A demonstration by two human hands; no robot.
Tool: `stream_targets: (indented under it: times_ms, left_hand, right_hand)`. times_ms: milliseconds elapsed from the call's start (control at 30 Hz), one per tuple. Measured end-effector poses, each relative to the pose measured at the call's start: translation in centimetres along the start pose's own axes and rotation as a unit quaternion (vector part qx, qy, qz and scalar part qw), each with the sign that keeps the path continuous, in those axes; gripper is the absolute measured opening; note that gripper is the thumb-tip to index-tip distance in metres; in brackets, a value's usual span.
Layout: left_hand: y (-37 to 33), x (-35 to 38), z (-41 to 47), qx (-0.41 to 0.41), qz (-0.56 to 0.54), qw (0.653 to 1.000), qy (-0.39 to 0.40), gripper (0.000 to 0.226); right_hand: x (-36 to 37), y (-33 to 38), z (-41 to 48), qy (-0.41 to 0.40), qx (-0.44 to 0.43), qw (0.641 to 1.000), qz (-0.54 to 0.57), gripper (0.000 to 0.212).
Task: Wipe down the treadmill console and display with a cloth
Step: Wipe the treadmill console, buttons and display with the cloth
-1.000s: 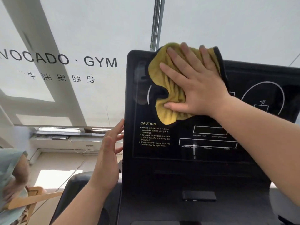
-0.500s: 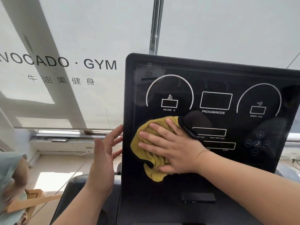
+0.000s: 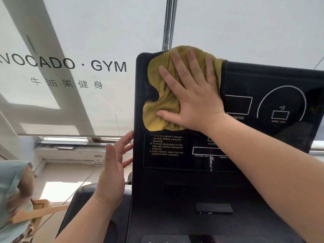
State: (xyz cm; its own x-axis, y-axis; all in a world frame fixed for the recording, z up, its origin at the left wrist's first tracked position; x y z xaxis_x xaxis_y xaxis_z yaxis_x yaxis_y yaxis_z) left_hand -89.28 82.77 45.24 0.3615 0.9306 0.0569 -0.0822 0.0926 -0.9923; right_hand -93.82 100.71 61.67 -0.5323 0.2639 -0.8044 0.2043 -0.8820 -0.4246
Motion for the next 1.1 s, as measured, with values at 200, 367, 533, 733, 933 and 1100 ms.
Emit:
stream_targets:
  times_ms: [200,367,533,733,933,1100]
  left_hand:
    - [0.1,-0.2,-0.1,0.019,0.024,0.999,-0.027,0.078]
    - [-0.6,0.5,-1.0,0.073,0.198,0.975,-0.074,0.084]
    - [-1.5,2.3,-1.5,0.049,0.317,0.943,-0.086,0.092]
    - [-1.4,2.7,-1.4,0.016,0.323,0.943,-0.082,0.089]
    - [-1.0,3.8,-1.8,-0.002,0.315,0.944,-0.095,0.09]
    - [-1.0,5.0,-2.1,0.0,0.327,0.939,-0.107,0.09]
  right_hand:
    - [6.1,8.5,-8.9,0.044,-0.163,0.985,-0.018,0.095]
    - [7.9,8.3,-12.2,0.066,-0.227,0.971,-0.045,0.089]
    - [3.2,0.0,-6.3,0.012,-0.122,0.992,-0.019,0.094]
    - [0.0,-6.1,-2.6,0.01,0.042,0.999,0.004,0.095]
    - [4.8,0.8,-9.0,0.042,0.003,0.999,0.024,0.1]
    - [8.3,3.8,-15.1,0.064,-0.058,0.996,0.018,0.099]
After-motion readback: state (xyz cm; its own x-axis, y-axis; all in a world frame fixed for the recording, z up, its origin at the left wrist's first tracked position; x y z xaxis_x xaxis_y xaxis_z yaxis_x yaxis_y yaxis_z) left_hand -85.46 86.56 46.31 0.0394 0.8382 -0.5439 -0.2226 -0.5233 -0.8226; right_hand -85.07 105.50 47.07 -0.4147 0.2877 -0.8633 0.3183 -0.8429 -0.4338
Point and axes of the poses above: each hand's wrist, its own z-axis towards the middle knuckle, its own x-axis out of the palm, y = z × x, the point moved 9 cm from there along z, towards the middle knuckle, and after that the axes turned 13 degrees about y, right-handed, at the moved point
